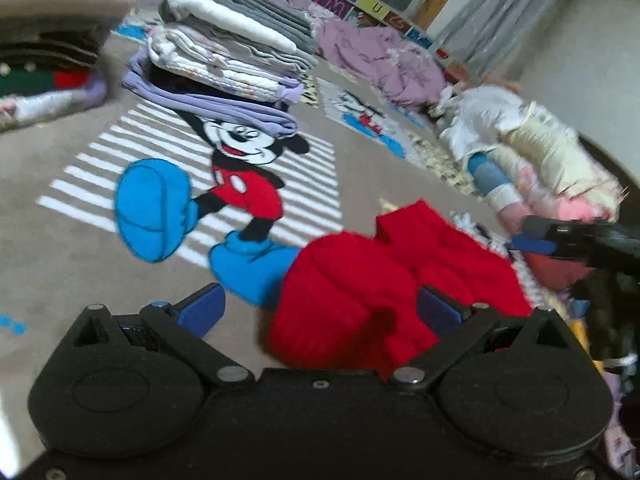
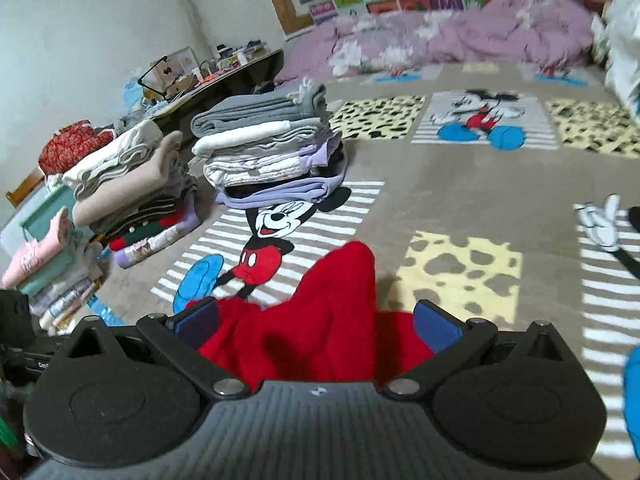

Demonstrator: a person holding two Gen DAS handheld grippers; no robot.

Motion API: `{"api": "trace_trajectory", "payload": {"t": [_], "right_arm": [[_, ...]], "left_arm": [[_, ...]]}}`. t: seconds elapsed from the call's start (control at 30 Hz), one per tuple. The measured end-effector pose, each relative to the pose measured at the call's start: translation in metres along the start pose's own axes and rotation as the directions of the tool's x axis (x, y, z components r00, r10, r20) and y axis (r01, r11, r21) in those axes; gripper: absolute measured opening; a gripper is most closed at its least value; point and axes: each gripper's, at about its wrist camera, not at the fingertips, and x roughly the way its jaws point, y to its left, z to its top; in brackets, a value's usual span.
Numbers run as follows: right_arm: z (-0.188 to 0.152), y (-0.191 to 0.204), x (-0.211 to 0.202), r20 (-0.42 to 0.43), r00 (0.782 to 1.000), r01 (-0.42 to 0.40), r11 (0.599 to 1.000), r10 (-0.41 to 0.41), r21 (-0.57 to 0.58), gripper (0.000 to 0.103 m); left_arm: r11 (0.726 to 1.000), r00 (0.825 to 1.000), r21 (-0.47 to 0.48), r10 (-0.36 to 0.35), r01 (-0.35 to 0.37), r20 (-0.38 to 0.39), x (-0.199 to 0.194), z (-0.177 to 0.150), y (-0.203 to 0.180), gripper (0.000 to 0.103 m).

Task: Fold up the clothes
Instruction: 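Lower both grippers onto the red sweater and pinch its edges, then lift the red sweater with both grippers and shake it open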

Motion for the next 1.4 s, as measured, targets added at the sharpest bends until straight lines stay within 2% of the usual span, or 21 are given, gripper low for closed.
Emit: {"api": "trace_trajectory", "payload": {"t": [0.07, 0.17, 0.4, 0.47, 0.57, 0.6, 0.63, 0.67, 0.7, 0.73, 0.77, 0.8, 0.87, 0.9, 0.93, 1.1, 1.27, 1.4], "right_arm": [[0.013, -0.010, 0.015, -0.021, 1.000, -0.013, 1.000, 0.013, 0.013, 0.094], [0.031, -0.023, 0.039, -0.059, 0.997, -0.040, 0.999, 0.041, 0.022, 0.089], [0.062, -0.025, 0.093, -0.172, 0.983, -0.069, 0.997, 0.061, -0.038, 0.088], [0.065, -0.028, 0.110, -0.223, 0.973, -0.064, 0.997, 0.055, -0.033, 0.088], [0.060, -0.029, 0.113, -0.245, 0.967, -0.077, 0.997, 0.070, -0.018, 0.086], [0.058, -0.029, 0.115, -0.252, 0.965, -0.081, 0.997, 0.075, -0.013, 0.083], [0.056, -0.029, 0.116, -0.259, 0.962, -0.085, 0.996, 0.081, -0.007, 0.071], [0.054, -0.030, 0.117, -0.266, 0.960, -0.090, 0.996, 0.086, -0.002, 0.054], [0.053, -0.030, 0.118, -0.273, 0.958, -0.094, 0.996, 0.091, 0.003, 0.050], [0.051, -0.030, 0.119, -0.280, 0.955, -0.098, 0.995, 0.096, 0.008, 0.044], [0.049, -0.030, 0.120, -0.287, 0.953, -0.102, 0.995, 0.102, 0.013, 0.034], [0.047, -0.031, 0.122, -0.294, 0.950, -0.106, 0.994, 0.107, 0.019, 0.033], [0.044, -0.031, 0.124, -0.307, 0.944, -0.114, 0.993, 0.118, 0.029, 0.030], [0.044, -0.031, 0.116, -0.285, 0.952, -0.112, 0.993, 0.116, 0.031, 0.029], [0.045, -0.030, 0.107, -0.262, 0.958, -0.110, 0.993, 0.115, 0.033, 0.028], [0.047, -0.027, 0.054, -0.126, 0.984, -0.119, 0.991, 0.125, 0.059, 0.027], [0.045, -0.023, 0.006, -0.021, 0.989, -0.142, 0.987, 0.144, 0.078, 0.026], [0.044, -0.019, -0.023, 0.056, 0.987, -0.158, 0.983, 0.154, 0.091, 0.026]], "left_arm": [[0.999, 0.999, -0.022, -0.037, 0.037, -0.004, 0.008, 0.006, 0.007, 0.102], [0.995, 0.995, -0.040, -0.092, 0.091, -0.024, 0.020, 0.014, 0.015, 0.102], [0.977, 0.978, -0.080, -0.202, 0.199, -0.041, 0.041, 0.018, 0.031, 0.101], [0.968, 0.970, -0.089, -0.239, 0.234, -0.047, 0.046, 0.016, 0.034, 0.101], [0.962, 0.963, -0.099, -0.260, 0.253, -0.070, 0.053, 0.013, 0.036, 0.098], [0.961, 0.961, -0.100, -0.265, 0.257, -0.078, 0.054, 0.012, 0.036, 0.095], [0.960, 0.959, -0.101, -0.270, 0.261, -0.086, 0.056, 0.011, 0.036, 0.091], [0.956, 0.955, -0.103, -0.284, 0.274, -0.091, 0.056, 0.010, 0.036, 0.080], [0.950, 0.949, -0.108, -0.302, 0.292, -0.093, 0.056, 0.009, 0.036, 0.066], [0.949, 0.947, -0.106, -0.308, 0.298, -0.093, 0.056, 0.008, 0.036, 0.064], [0.950, 0.947, -0.088, -0.308, 0.301, -0.092, 0.055, 0.008, 0.034, 0.056], [0.952, 0.948, -0.065, -0.305, 0.300, -0.092, 0.053, 0.007, 0.030, 0.044], [0.956, 0.952, -0.037, -0.294, 0.292, -0.088, 0.050, 0.005, 0.025, 0.030], [0.958, 0.955, -0.020, -0.286, 0.286, -0.081, 0.046, 0.004, 0.021, 0.021], [0.961, 0.958, -0.005, -0.277, 0.278, -0.074, 0.043, 0.002, 0.019, 0.019], [0.968, 0.971, 0.074, -0.239, 0.239, -0.018, 0.019, -0.001, -0.004, 0.016], [0.969, 0.976, 0.131, -0.216, 0.211, 0.023, -0.003, 0.011, -0.027, 0.015], [0.965, 0.980, 0.197, -0.189, 0.175, 0.056, -0.023, 0.039, -0.051, 0.014]]}}
